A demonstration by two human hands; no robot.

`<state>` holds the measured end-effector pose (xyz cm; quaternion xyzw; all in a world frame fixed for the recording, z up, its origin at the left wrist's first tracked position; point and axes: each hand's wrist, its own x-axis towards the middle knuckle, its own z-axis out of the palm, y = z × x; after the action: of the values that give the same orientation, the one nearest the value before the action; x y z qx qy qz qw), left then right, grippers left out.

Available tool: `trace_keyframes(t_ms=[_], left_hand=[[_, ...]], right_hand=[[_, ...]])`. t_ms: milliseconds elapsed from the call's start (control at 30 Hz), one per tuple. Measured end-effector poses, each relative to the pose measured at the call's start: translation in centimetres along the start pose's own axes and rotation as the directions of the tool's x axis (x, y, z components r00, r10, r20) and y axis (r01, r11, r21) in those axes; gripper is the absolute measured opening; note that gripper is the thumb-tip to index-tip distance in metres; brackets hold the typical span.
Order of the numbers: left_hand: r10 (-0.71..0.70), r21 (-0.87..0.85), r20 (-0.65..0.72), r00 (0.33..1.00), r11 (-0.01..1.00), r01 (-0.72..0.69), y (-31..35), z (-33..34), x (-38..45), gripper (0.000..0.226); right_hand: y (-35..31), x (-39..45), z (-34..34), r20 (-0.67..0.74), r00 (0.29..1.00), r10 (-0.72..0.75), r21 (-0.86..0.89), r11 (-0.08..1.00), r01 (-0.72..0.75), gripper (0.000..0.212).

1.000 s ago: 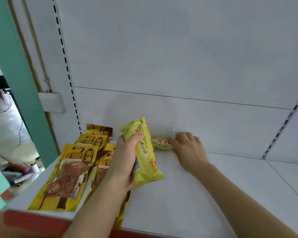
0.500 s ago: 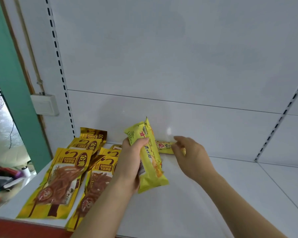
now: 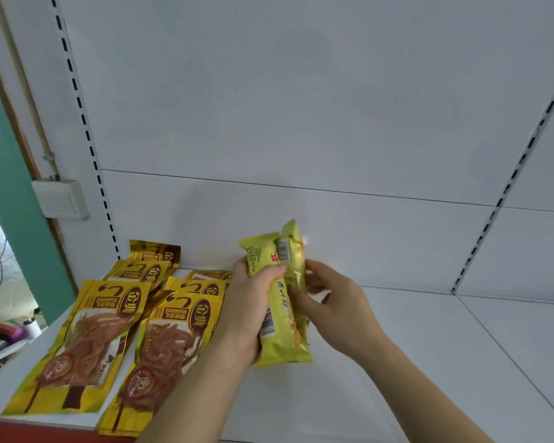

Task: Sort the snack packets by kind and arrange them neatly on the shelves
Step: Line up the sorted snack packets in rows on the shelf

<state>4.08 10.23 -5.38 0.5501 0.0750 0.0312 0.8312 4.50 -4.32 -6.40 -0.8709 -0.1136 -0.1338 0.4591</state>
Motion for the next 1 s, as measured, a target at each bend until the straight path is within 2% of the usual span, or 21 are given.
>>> trace_keyframes(t_ms=[100,267,367,500,567,633,667,733,800,833,933,1000], left_hand=[[0.041,-0.044,-0.034,0.999,0.998,-0.043,0.3,0.1,0.1,0.029],[0.056,-0.131,-0.058,0.997,0.989,-0.063,1.0,0.3,0.7,0.032],[0.048,-0.122,-0.066,0.997,0.991,-0.056,0.8,0.4,0.7,0.030],[0.009,-0.122,-0.074,0.997,0.992,-0.019,0.6,0.3,0.8,0.031],[0.012,-0.106,-0.076,0.997,0.994,-0.020,0.6,0.1,0.9,0.032],[0.016,-0.114,-0.083,0.996,0.993,-0.026,0.6,0.0,0.8,0.032],[0.014,-0.123,-0.080,0.997,0.992,-0.024,0.7,0.0,0.7,0.031],[-0.008,-0.104,-0.060,0.998,0.995,0.002,0.5,0.0,0.4,0.031],[-0.027,-0.055,-0.024,0.999,0.998,0.025,0.2,0.1,0.1,0.031],[-0.028,-0.025,-0.002,1.000,0.999,0.028,0.1,0.1,-0.1,0.030],[-0.035,0.025,0.073,0.997,0.999,0.033,-0.2,0.3,-0.6,0.028],[-0.032,-0.003,0.119,0.992,0.999,0.032,-0.2,0.3,-0.9,0.028]], right_hand=[[0.7,0.2,-0.5,-0.121,0.988,-0.100,-0.152,0.985,0.081,0.046],[1.5,0.0,-0.8,-0.096,0.972,-0.216,-0.356,0.919,0.169,0.049],[2.2,0.1,-1.3,-0.069,0.953,-0.294,-0.441,0.866,0.235,0.055],[2.4,0.2,-2.4,0.078,0.971,-0.227,-0.512,0.826,0.234,0.056],[1.9,0.1,-2.4,0.085,0.977,-0.198,-0.502,0.838,0.213,0.056],[1.1,-0.1,-2.0,0.004,0.989,-0.149,-0.433,0.891,0.137,0.049],[0.6,-0.1,-1.8,-0.057,0.995,-0.082,-0.365,0.929,0.056,0.037],[-0.2,0.3,-1.9,-0.102,0.982,0.159,-0.082,0.982,-0.168,0.014],[-1.1,0.6,-1.9,-0.004,0.940,0.340,0.282,0.903,-0.325,0.017],[-1.4,0.7,-1.9,0.008,0.930,0.366,0.379,0.860,-0.342,0.022],[-2.0,1.1,-1.7,-0.084,0.910,0.405,0.451,0.830,-0.327,0.037],[-2.1,1.1,-1.4,-0.062,0.887,0.458,0.563,0.750,-0.348,0.045]])
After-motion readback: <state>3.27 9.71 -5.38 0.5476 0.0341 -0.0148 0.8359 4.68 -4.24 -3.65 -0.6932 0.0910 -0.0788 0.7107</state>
